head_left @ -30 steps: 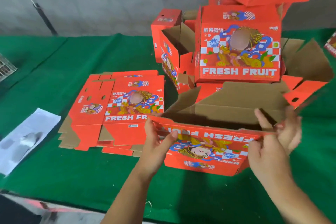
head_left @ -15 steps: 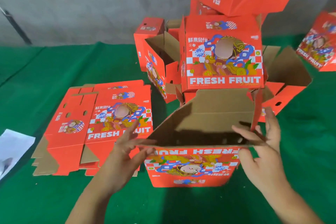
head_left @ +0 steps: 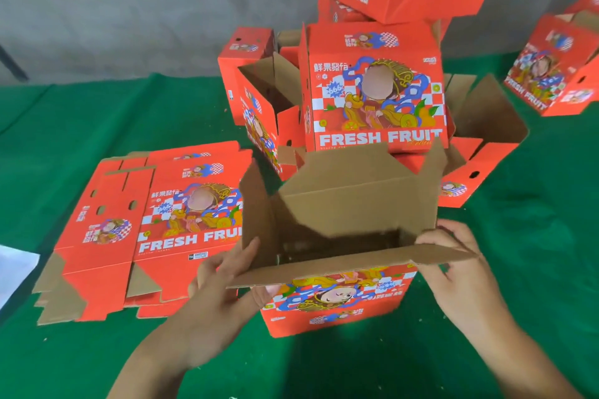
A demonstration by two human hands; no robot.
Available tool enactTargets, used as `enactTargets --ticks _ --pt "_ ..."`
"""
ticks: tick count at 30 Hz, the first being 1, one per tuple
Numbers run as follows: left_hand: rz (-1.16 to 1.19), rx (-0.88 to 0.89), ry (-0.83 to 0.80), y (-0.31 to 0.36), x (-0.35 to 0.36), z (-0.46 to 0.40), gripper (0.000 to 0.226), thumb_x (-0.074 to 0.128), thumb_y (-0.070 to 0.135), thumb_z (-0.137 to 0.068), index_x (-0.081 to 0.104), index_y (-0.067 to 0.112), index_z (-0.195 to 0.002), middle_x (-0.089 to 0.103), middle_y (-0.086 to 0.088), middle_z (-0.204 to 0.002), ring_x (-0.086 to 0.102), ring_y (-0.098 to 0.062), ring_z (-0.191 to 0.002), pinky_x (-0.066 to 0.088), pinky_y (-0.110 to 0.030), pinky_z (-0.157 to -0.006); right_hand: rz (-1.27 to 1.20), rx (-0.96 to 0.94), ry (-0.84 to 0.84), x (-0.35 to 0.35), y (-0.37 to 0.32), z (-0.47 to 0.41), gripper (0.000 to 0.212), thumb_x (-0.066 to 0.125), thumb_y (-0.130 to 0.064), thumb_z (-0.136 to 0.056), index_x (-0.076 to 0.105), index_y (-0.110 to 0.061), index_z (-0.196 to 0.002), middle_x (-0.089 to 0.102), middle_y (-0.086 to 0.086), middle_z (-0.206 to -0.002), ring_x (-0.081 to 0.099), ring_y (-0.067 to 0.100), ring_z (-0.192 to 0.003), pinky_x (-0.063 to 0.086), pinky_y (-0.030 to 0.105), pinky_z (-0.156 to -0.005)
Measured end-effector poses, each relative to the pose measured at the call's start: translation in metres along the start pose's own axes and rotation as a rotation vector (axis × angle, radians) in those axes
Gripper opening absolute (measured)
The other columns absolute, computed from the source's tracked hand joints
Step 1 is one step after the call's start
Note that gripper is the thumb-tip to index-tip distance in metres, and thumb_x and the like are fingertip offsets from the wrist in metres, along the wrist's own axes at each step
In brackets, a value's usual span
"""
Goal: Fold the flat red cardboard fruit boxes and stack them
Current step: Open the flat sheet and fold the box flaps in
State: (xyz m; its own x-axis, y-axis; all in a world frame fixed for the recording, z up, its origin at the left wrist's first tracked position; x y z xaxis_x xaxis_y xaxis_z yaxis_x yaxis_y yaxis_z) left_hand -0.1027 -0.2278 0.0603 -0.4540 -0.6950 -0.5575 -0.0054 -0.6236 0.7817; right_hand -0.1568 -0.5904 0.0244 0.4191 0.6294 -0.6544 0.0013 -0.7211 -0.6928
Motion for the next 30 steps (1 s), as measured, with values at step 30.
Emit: enactTargets --ticks 30 --pt "-0.298 0.305 0.892 0.018 0.042 -0.031 0.052 0.059 0.022 -0.093 0.056 0.027 -0.144 0.05 -0.004 -0.112 0.046 -0.031 -0.098 0.03 -0.041 -0.086 -0.136 0.14 0.104 0.017 -0.006 0.009 0.031 0.053 -0.052 -0.096 0.064 -0.039 -0.121 0.05 -0.017 -0.105 0.056 -0.002 -0.099 0.044 0.024 -0.079"
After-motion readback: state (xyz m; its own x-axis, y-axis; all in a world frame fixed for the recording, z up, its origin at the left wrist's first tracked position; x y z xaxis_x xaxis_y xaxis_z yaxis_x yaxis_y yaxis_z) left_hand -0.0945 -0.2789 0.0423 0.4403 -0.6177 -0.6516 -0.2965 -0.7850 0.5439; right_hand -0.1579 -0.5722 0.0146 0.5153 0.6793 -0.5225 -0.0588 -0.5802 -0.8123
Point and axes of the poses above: each hand's wrist, its own z-axis away from the middle knuckle, its own x-axis out of the palm, y = z × x, the point moved 1 cm from there along -z, towards the middle knuckle
